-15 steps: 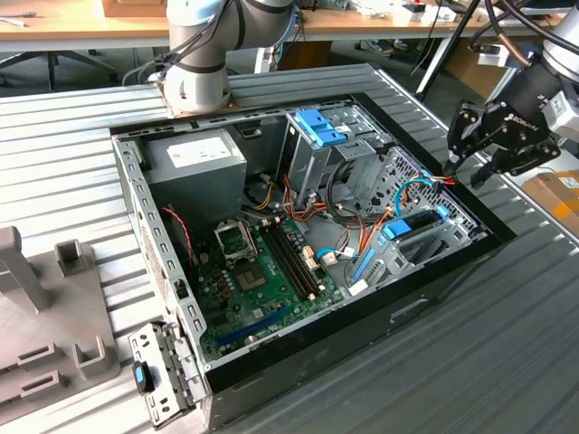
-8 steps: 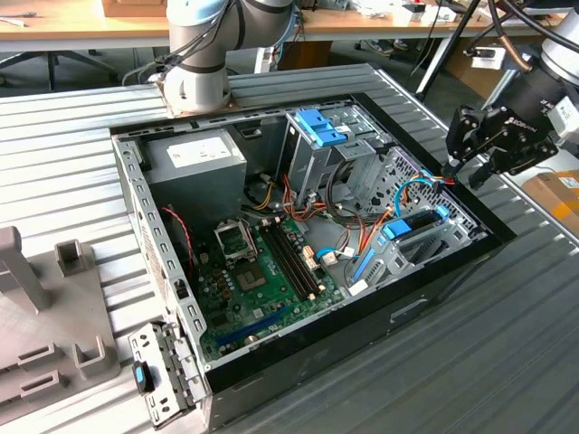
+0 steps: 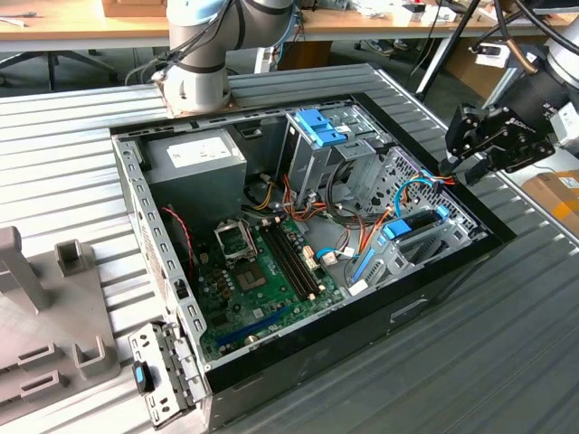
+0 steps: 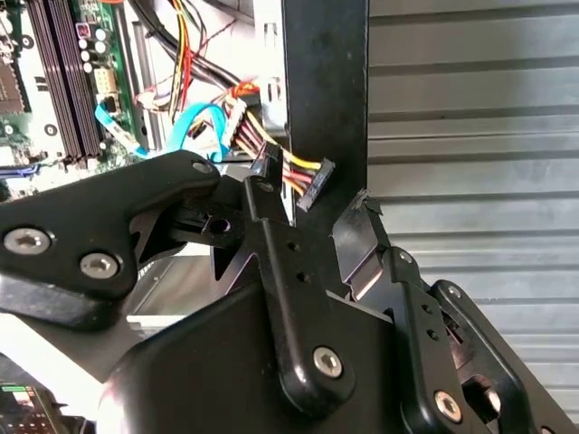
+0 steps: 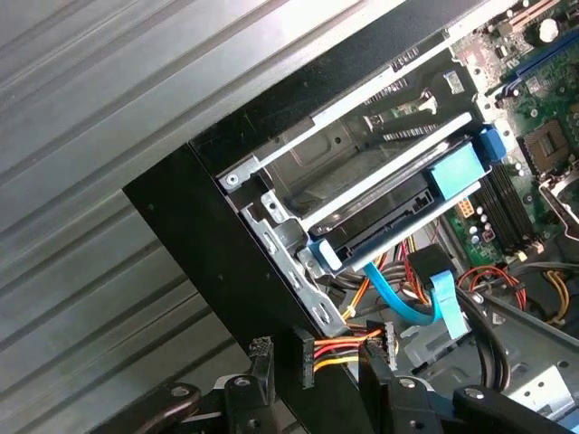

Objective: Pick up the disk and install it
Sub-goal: 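Insert the first disk wire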

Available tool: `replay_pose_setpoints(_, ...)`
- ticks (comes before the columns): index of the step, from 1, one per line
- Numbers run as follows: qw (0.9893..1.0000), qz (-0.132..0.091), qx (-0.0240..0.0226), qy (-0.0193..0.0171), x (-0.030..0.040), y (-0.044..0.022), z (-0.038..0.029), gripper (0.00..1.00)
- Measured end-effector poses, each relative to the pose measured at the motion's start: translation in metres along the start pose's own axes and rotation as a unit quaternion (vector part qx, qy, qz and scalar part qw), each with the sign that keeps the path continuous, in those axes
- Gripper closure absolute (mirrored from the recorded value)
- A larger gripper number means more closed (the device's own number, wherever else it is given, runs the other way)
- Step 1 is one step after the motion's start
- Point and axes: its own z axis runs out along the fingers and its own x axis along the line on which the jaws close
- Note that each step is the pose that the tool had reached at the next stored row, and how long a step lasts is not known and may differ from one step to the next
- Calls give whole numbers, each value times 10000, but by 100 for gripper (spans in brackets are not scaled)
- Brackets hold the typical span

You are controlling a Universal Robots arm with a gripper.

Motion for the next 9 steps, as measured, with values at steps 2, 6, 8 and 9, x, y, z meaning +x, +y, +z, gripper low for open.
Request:
replay_pose_setpoints(2,10000,-1,1,-1,50,77,-15,50)
replay_pose_setpoints(6,10000,-79,-4,-8,70,107,1,50)
replay_pose_setpoints(8,10000,-86,-2,-11,70,107,3,50)
replay_pose_setpoints(9,10000,-97,6,-18,71,108,5,50)
